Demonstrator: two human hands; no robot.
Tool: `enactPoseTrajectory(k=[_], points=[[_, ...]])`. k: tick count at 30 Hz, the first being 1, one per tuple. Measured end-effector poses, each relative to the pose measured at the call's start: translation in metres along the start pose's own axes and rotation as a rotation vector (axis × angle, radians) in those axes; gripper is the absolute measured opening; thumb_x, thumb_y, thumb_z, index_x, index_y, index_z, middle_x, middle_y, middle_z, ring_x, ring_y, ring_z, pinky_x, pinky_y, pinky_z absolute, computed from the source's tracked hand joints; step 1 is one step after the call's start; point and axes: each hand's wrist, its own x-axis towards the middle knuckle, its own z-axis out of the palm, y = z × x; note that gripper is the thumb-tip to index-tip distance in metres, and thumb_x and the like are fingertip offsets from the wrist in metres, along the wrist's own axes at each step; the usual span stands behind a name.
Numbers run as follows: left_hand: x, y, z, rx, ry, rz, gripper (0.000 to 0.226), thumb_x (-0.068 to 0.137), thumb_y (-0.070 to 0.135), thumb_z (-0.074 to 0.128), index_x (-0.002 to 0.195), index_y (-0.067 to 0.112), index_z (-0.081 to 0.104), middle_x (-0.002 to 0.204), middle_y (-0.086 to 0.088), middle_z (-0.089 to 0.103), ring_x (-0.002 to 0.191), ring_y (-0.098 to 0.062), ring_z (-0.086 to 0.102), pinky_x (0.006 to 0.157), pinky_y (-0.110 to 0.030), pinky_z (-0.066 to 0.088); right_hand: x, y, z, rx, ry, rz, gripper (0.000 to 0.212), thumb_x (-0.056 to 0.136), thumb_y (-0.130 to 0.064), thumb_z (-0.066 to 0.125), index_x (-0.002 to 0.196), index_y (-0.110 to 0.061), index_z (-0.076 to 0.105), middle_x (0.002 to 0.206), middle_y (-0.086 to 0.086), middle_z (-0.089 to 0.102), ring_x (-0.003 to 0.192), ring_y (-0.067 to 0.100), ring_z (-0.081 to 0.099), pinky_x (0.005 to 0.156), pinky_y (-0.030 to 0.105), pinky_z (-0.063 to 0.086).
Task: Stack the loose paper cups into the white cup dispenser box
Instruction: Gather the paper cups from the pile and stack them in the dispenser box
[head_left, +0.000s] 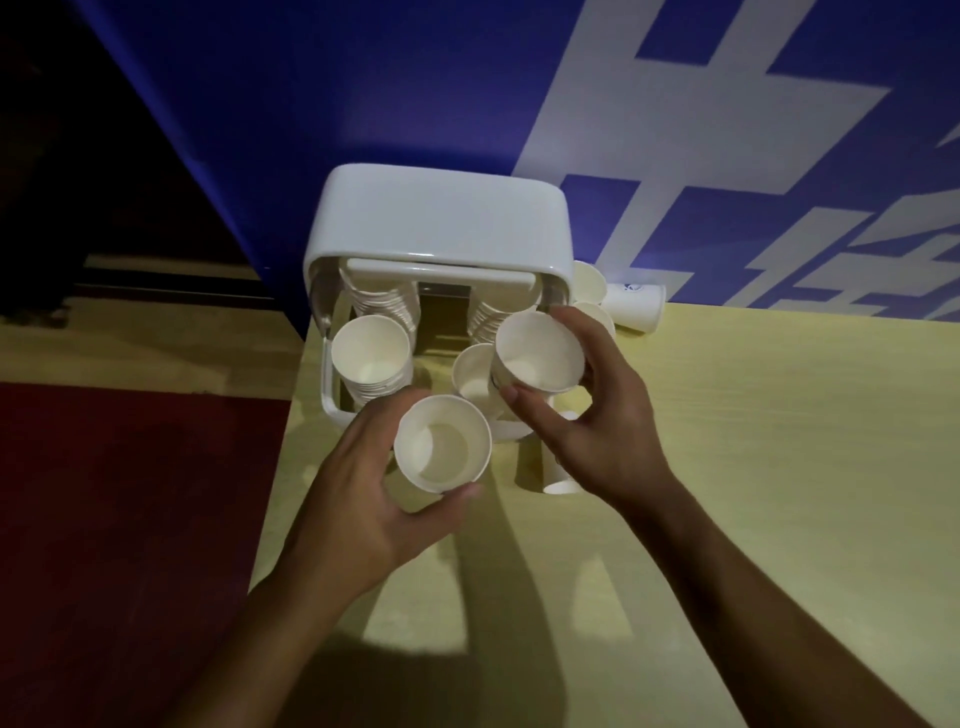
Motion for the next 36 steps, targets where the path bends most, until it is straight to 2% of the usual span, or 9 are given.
enactPoseTrajectory(k=[2,5,11,14,19,23,28,32,36], points=[[-0.001,-0.003,0.000,0.004,0.002,-0.004,0.073,0.073,0.055,0.083,0.138,0.039,0.052,0.131,0.021,0.059,0.122,-0.012,0.060,0.093,-0.016,0.048,0.005,0.003,0.011,-0.013,0.018,-0.040,0.072,0.082,-0.030,0.087,0.143,-0.015,0.052,0.138,-0.006,0.060,0.127,0.008,0.056,0.101,0.037,0.053],[-0.003,-0.008,-0.001,-0.011,0.005,-0.010,0.074,0.074,0.055,0.082,0.138,0.033,0.053,0.133,0.016,0.061,0.124,-0.015,0.060,0.095,-0.019,0.050,0.011,0.008,0.025,-0.034,0.003,-0.097,0.072,0.081,-0.024,0.089,0.141,-0.011,0.052,0.135,-0.008,0.057,0.127,0.002,0.054,0.104,0.032,0.050],[-0.001,-0.010,-0.004,-0.014,0.007,-0.019,0.074,0.075,0.057,0.080,0.140,0.034,0.052,0.133,0.016,0.061,0.123,-0.007,0.059,0.094,-0.012,0.047,0.012,0.026,0.039,-0.131,-0.050,-0.084,0.076,0.078,-0.029,0.091,0.142,-0.013,0.053,0.135,-0.003,0.061,0.124,0.009,0.056,0.100,0.018,0.045],[-0.001,-0.011,-0.004,-0.010,0.004,-0.030,0.074,0.074,0.058,0.080,0.139,0.039,0.051,0.132,0.019,0.060,0.123,-0.008,0.060,0.093,-0.010,0.046,0.012,0.037,0.044,-0.212,-0.079,-0.088,0.076,0.078,-0.035,0.090,0.140,-0.011,0.054,0.133,0.002,0.061,0.120,0.014,0.057,0.097,0.023,0.049],[0.000,-0.013,-0.003,-0.005,0.005,-0.033,0.073,0.073,0.059,0.080,0.138,0.042,0.049,0.132,0.021,0.060,0.123,-0.007,0.060,0.094,-0.011,0.047,0.008,0.047,0.052,-0.256,-0.123,-0.026,0.074,0.083,-0.054,0.080,0.141,-0.018,0.053,0.134,-0.004,0.058,0.117,0.009,0.055,0.092,0.022,0.048],[0.002,-0.012,-0.004,-0.013,0.010,-0.033,0.072,0.075,0.057,0.080,0.138,0.038,0.051,0.132,0.019,0.060,0.123,-0.009,0.060,0.094,-0.018,0.051,0.006,0.049,0.057,-0.212,-0.105,0.057,0.066,0.087,-0.050,0.078,0.142,-0.021,0.053,0.132,-0.007,0.058,0.115,0.004,0.054,0.092,0.018,0.046],[0.006,-0.009,-0.001,-0.004,0.050,-0.056,0.081,0.072,0.062,0.078,0.143,0.035,0.047,0.134,0.022,0.058,0.122,-0.006,0.060,0.095,-0.018,0.051,0.008,0.049,0.057,-0.140,-0.130,0.070,0.065,0.087,-0.048,0.075,0.142,-0.020,0.054,0.132,-0.006,0.060,0.119,0.008,0.056,0.097,0.021,0.045],[0.016,0.000,0.005,-0.032,0.067,-0.067,0.079,0.072,0.060,0.079,0.139,0.031,0.048,0.130,0.013,0.061,0.116,-0.016,0.064,0.088,-0.034,0.059,0.014,0.052,0.047,-0.121,-0.241,0.057,0.071,0.085,-0.044,0.078,0.147,-0.024,0.050,0.138,-0.004,0.059,0.125,0.011,0.055,0.102,0.035,0.050],[0.026,0.009,0.010,-0.054,0.087,-0.010,0.071,0.075,0.054,0.080,0.134,0.028,0.049,0.126,0.011,0.062,0.114,-0.016,0.065,0.083,-0.021,0.056,0.014,0.050,0.036,-0.144,-0.300,0.075,0.081,0.088,-0.049,0.071,0.157,-0.020,0.040,0.151,-0.003,0.051,0.137,0.008,0.046,0.111,0.023,0.039]])
